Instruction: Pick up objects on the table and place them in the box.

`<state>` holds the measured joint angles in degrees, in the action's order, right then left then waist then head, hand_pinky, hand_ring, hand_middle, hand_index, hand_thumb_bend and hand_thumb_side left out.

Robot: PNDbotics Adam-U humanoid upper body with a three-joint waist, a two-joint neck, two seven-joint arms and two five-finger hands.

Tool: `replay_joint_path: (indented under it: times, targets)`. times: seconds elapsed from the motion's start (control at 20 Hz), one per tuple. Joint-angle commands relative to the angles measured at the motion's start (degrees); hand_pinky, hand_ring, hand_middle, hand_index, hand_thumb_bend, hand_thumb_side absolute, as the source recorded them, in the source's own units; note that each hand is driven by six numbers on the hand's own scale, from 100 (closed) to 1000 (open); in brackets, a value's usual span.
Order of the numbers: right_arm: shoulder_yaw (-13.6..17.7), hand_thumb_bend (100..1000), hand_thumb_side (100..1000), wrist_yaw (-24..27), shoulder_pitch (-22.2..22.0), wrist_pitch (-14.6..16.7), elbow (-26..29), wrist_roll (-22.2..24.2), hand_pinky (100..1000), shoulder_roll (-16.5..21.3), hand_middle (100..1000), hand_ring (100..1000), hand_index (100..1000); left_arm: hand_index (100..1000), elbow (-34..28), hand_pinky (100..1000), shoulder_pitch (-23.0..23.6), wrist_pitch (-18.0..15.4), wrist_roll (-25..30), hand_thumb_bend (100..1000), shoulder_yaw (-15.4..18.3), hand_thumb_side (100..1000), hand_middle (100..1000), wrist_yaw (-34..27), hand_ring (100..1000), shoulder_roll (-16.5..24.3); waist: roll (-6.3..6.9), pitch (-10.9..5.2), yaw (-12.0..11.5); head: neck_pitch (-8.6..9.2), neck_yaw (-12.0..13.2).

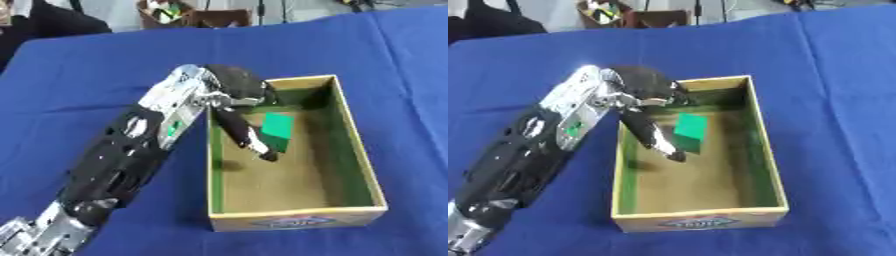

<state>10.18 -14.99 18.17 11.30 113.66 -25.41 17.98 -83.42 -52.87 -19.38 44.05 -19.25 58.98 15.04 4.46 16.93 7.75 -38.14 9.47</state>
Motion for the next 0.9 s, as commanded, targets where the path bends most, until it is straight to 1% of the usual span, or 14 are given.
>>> replay_joint_path:
  times: [0.05, 0.15, 0.25, 0.3, 0.35, 0.4, 0.5, 0.7, 0.8, 0.9]
  targets:
    - [0.27, 100, 796, -0.26, 0.42, -0.1, 0.93, -0.07, 737, 0.96, 652, 808, 763, 935, -4.88, 495, -0.48, -1.75, -0.46, 608, 3.65, 1000, 774, -2.2, 759, 1.71, -0.21, -1.33, -0.19, 0.6, -0.1]
    - [0.59, 100, 795, -0.38, 0.22, -0.18, 0.93, -0.36, 736, 0.89, 652, 809, 762, 910, -7.68, 427, 0.03, -0.79, -2.18, 459, 6.36, 1000, 734, -3.9, 717, 2.75, -0.27, -1.37, -0.61, 0.54, -0.77]
    - [0.91, 100, 794, -0.52, 0.01, -0.23, 0.93, -0.69, 736, 0.78, 652, 809, 762, 878, -10.49, 355, 1.33, 0.75, -3.91, 369, 9.14, 1000, 678, -5.62, 664, 2.71, -0.51, -1.31, -1.22, 0.66, -1.66]
    - [1.04, 100, 794, -0.59, -0.03, -0.26, 0.93, -0.84, 736, 0.72, 652, 809, 762, 857, -11.82, 323, 2.19, 1.54, -4.73, 266, 10.47, 1000, 647, -6.43, 636, 2.18, -0.64, -1.25, -1.49, 0.72, -2.02]
    - [1.15, 100, 794, -0.65, -0.05, -0.26, 0.93, -0.97, 736, 0.67, 652, 809, 762, 835, -13.11, 294, 3.12, 2.32, -5.52, 100, 11.76, 1000, 619, -7.23, 609, 1.46, -0.77, -1.19, -1.74, 0.76, -2.35]
    - [1.27, 100, 794, -0.71, -0.06, -0.26, 0.93, -1.12, 736, 0.62, 652, 809, 762, 819, -14.44, 281, 4.15, 3.13, -6.34, 100, 13.09, 973, 607, -8.05, 593, 0.58, -0.91, -1.12, -2.0, 0.79, -2.68]
    - [1.47, 100, 793, -0.87, -0.22, -0.31, 0.93, -1.35, 736, 0.61, 652, 809, 762, 782, -17.0, 250, 6.5, 4.7, -7.92, 100, 15.65, 977, 578, -9.62, 555, -1.5, -1.0, -1.09, -2.36, 0.78, -3.26]
    - [1.76, 100, 796, -1.22, -0.65, -0.32, 0.93, -1.66, 735, 0.83, 652, 808, 762, 750, -22.2, 243, 11.63, 7.9, -11.11, 100, 20.85, 955, 542, -12.82, 515, -6.43, -1.16, -1.2, -3.27, -0.1, -4.16]
    - [1.96, 100, 795, -1.39, -0.62, -0.28, 0.93, -1.93, 734, 1.08, 652, 807, 762, 733, -24.92, 231, 14.35, 9.57, -12.79, 100, 23.57, 920, 512, -14.49, 484, -7.43, -1.2, -1.02, -3.7, -0.32, -4.65]
    - [2.06, 100, 794, -1.5, -0.55, -0.27, 0.93, -2.16, 734, 1.22, 652, 808, 762, 722, -27.72, 235, 17.15, 11.3, -14.51, 100, 26.37, 917, 501, -16.22, 476, -7.65, -1.11, -0.86, -3.82, -0.94, -4.52]
